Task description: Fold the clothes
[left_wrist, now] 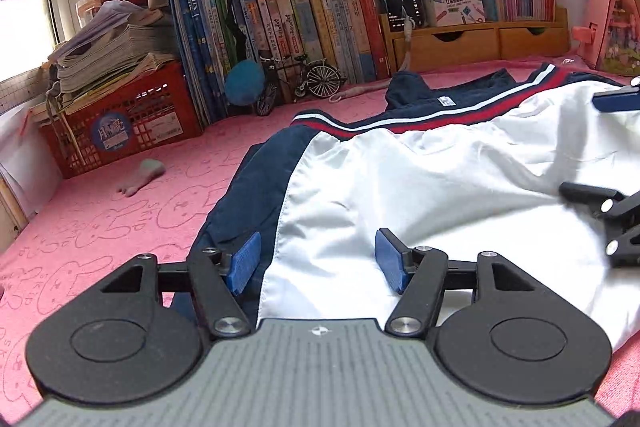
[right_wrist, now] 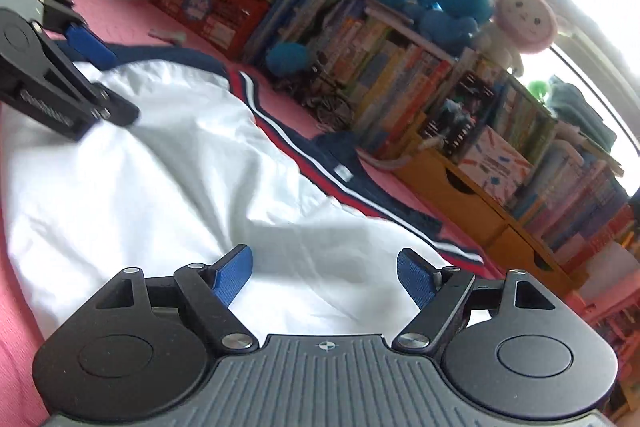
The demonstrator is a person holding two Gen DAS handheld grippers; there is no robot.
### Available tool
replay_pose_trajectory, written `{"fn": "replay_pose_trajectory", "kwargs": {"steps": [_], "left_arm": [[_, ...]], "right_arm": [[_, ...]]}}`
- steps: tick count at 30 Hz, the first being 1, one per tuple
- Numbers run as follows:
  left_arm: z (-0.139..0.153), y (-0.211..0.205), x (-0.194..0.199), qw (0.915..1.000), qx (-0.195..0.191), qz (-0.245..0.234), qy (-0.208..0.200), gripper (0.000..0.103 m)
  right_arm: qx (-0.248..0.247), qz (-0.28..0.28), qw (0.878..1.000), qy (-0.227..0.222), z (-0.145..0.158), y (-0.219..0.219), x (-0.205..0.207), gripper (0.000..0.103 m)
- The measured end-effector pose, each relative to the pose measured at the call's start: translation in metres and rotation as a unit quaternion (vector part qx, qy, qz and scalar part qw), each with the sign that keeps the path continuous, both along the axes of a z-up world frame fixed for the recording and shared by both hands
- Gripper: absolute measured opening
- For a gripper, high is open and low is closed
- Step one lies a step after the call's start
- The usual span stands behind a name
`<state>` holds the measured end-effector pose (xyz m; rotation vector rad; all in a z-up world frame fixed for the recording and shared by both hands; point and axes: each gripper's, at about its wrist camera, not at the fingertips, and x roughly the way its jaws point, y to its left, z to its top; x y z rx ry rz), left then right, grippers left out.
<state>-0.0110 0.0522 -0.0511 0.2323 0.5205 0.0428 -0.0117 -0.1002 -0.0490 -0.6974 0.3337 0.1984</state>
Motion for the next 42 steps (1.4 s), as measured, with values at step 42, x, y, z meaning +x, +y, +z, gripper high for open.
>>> {"fn": "replay_pose_trajectory", "kwargs": {"steps": [42], "left_arm": [[0.038, 0.028, -0.018, 0.9932, 0.093, -0.002, -0.07, 0.076]], "right_arm": [[-0.019, -0.112, 0.988, -0.106, 0.032, -0.093, -0.027, 0.085]]}}
